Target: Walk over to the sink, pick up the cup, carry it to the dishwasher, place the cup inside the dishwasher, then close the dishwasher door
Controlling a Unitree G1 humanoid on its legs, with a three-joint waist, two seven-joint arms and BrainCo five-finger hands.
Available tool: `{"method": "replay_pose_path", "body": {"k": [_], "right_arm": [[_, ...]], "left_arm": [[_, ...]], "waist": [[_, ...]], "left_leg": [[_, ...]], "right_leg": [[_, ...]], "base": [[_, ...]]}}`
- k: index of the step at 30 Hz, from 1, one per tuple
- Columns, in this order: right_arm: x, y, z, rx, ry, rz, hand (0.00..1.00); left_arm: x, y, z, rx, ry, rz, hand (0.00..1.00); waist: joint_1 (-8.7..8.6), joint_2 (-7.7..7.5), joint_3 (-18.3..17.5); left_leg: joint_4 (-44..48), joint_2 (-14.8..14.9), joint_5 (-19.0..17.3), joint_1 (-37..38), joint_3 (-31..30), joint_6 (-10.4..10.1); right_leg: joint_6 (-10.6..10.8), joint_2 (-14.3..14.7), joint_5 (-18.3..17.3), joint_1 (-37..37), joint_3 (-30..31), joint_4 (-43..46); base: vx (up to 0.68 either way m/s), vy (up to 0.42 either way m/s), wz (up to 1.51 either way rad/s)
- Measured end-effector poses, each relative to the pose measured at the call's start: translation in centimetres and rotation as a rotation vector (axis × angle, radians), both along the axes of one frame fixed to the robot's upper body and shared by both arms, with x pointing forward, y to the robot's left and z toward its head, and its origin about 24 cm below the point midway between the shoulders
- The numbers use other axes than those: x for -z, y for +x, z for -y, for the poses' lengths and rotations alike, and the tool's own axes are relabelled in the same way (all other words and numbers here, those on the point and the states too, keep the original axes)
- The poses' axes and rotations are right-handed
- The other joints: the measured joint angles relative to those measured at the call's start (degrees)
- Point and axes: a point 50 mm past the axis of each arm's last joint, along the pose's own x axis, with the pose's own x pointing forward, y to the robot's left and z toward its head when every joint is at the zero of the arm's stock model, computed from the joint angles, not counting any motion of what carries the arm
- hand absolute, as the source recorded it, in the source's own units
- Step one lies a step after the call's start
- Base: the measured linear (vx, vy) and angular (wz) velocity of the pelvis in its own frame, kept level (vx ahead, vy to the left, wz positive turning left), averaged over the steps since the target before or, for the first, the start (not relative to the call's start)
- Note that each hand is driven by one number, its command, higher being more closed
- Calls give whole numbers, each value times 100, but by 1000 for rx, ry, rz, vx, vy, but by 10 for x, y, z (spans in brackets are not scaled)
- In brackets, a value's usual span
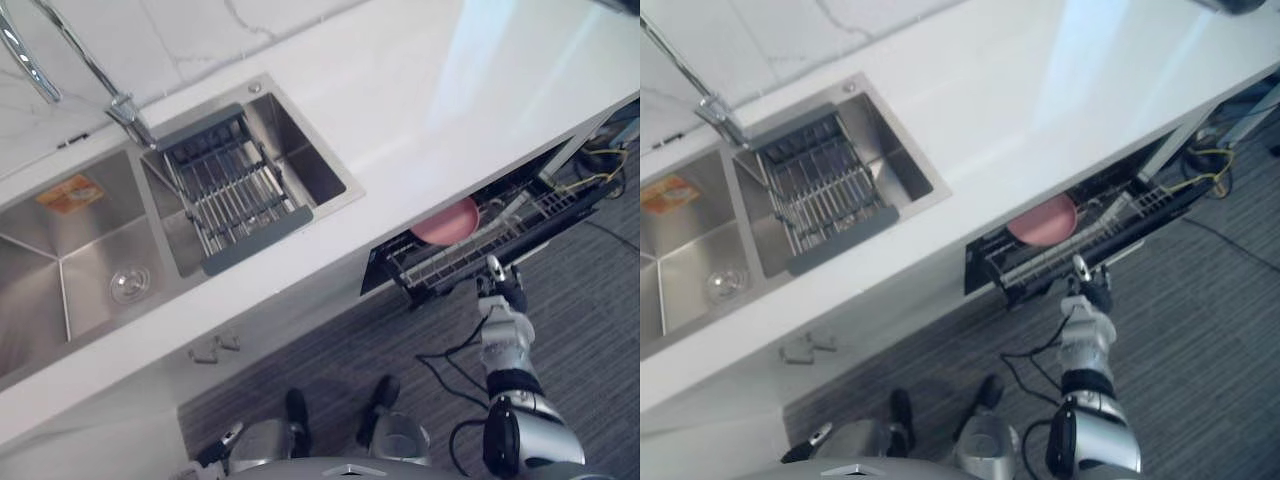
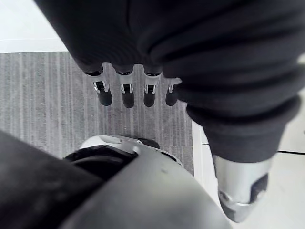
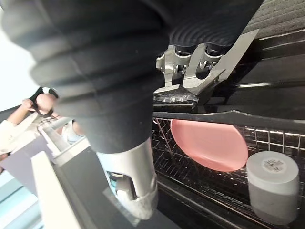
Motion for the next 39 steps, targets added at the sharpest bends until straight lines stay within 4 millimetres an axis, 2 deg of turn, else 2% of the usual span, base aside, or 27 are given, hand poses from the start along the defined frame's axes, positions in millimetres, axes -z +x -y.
{"method": "replay_pose_path", "body": {"k": [3, 4, 5, 9, 11, 16, 19, 22, 26, 28, 33, 36, 38, 39], "right_arm": [[-34, 20, 8, -1, -58, 49, 0], [-71, 40, 10, 12, -93, 147, 0], [-81, 43, 11, 17, -103, 173, 0], [-99, 53, 4, -2, -131, 219, 0], [-126, 63, 0, 2, -139, 290, 0], [-160, 62, 12, 77, -192, 370, 0], [-186, 67, 9, 80, -188, 446, 0], [-199, 66, 12, 86, -206, 494, 0], [-204, 65, 14, 81, -242, 492, 0], [-206, 66, 13, 77, -238, 492, 0], [-205, 67, 11, 59, -244, 488, 0], [-181, 54, -6, -12, -387, 472, 0], [-141, 40, -32, -105, -491, 401, 0], [-113, 29, -50, -162, -509, 346, 0]], "left_arm": [[-3, 12, -1, 9, 0, 49, 0], [-5, 24, -3, 16, 3, 92, 0], [-6, 27, -3, 17, 4, 96, 0], [-6, 30, -2, 7, -2, 96, 0], [-7, 36, -3, -2, -4, 107, 0], [-12, 55, -1, 16, -9, 145, 0], [-13, 59, 0, 25, -11, 155, 0], [-14, 63, 2, 38, -22, 177, 0], [-15, 65, 3, 49, -20, 195, 0], [-18, 71, 3, 78, -3, 266, 0], [-21, 76, 4, 91, -7, 312, 0], [-24, 80, 5, -1, -48, 354, 0], [-27, 81, 2, -58, -65, 385, 0], [-29, 81, 0, -78, -61, 415, 0]], "waist": [[79, 34, 344], [108, 46, 589], [153, 54, 624], [197, 92, 674], [233, 100, 680], [496, 156, 726], [541, 201, 852], [562, 237, 959], [589, 263, 970], [694, 275, 970], [695, 277, 969], [650, 246, 989], [515, 151, 1049], [403, 49, 1054]], "left_leg": [[-173, -68, 278, -325, -6, 126], [-186, -137, 422, -772, -19, 144], [-198, -130, 473, -888, -16, 145], [-378, -73, 667, -1008, -14, 159], [-353, -36, 725, -1368, -102, 126], [-371, 89, 975, -1757, -415, 118], [-472, 98, 1110, -1816, -504, 102], [-471, 100, 1140, -1836, -542, 107], [-459, 117, 1145, -1884, -546, 108], [-403, 214, 1176, -1922, -551, 65], [-355, 303, 1196, -1901, -531, 28], [-369, 372, 1152, -1650, -429, -28], [-369, 396, 1046, -1279, -296, -61], [-366, 423, 978, -1089, -204, -80]], "right_leg": [[-93, -259, -251, -615, -4, 680], [-152, -490, -392, -1248, 35, 1179], [-184, -498, -392, -1388, 39, 1208], [-229, -462, -396, -1563, 2, 1238], [-285, -389, -293, -1766, -78, 1117], [-226, -171, -200, -1962, -240, 887], [-396, -144, -116, -1995, -325, 878], [-420, -132, -103, -1999, -336, 878], [-421, -114, -106, -1999, -336, 876], [-433, 8, -94, -1999, -336, 805], [-437, 126, -73, -1992, -312, 683], [-446, 267, -56, -1759, -198, 541], [-457, 348, -67, -1419, -101, 446], [-456, 395, -67, -1249, -31, 372]], "base": [[-129, -4, 18], [-211, -24, 16], [-242, -63, 17], [-91, -72, 8], [-147, -79, 10], [-55, -87, 26], [-15, -102, 16], [-34, -90, 1], [-74, -80, -3], [-131, -153, -8], [-35, -71, -4], [-11, -84, -13], [34, -49, -29], [53, -24, -34]]}}
